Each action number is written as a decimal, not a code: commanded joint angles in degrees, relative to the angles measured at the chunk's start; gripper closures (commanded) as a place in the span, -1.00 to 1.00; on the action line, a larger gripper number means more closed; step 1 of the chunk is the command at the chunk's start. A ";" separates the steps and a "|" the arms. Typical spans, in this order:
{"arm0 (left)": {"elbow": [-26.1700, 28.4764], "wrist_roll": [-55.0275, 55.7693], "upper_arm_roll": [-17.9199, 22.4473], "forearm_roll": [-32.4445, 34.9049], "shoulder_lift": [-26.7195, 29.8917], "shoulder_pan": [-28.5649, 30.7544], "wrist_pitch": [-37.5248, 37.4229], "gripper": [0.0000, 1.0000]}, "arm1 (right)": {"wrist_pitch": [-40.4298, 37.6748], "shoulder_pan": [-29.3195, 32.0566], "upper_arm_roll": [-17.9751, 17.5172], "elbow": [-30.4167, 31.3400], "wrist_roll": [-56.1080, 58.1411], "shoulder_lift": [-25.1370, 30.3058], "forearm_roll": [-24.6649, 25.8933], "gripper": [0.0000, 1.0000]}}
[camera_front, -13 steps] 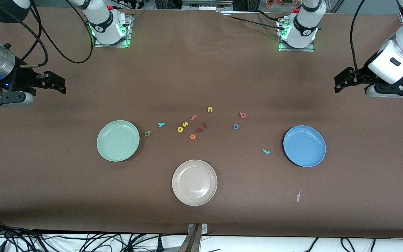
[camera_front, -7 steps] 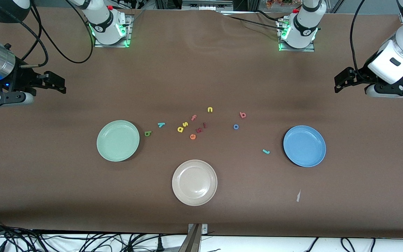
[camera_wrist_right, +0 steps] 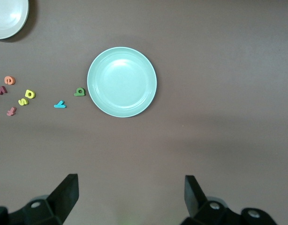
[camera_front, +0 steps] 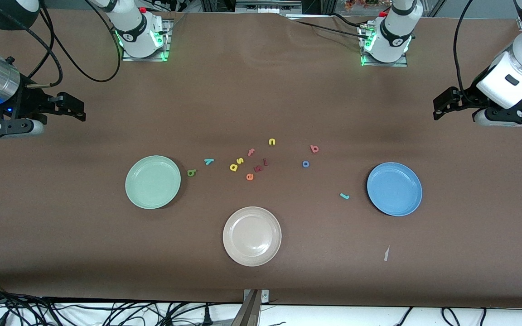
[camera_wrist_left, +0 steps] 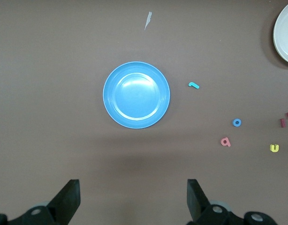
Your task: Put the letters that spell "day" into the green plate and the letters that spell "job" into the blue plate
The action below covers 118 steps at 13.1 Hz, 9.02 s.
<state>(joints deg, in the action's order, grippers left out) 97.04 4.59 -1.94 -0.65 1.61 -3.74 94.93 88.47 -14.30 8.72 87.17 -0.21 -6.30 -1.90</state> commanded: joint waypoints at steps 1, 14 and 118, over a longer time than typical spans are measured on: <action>-0.63 -1.08 0.10 0.03 0.23 0.22 -0.98 -1.00 | -0.76 0.76 -0.64 -0.08 0.03 0.15 0.14 -1.00; -0.63 -0.99 0.10 -0.06 0.23 0.31 -1.33 -1.00 | -0.84 1.03 -0.55 0.10 0.03 0.15 0.06 -1.00; 14.84 31.45 -8.61 -4.54 -33.43 -16.92 38.14 0.87 | 65.60 -12.68 -15.32 27.96 -21.59 -27.63 9.37 -0.96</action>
<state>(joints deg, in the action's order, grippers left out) 110.70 35.87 -11.06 -4.93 -33.67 -20.14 132.90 152.27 -26.94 -6.48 114.72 -20.60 -33.47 6.13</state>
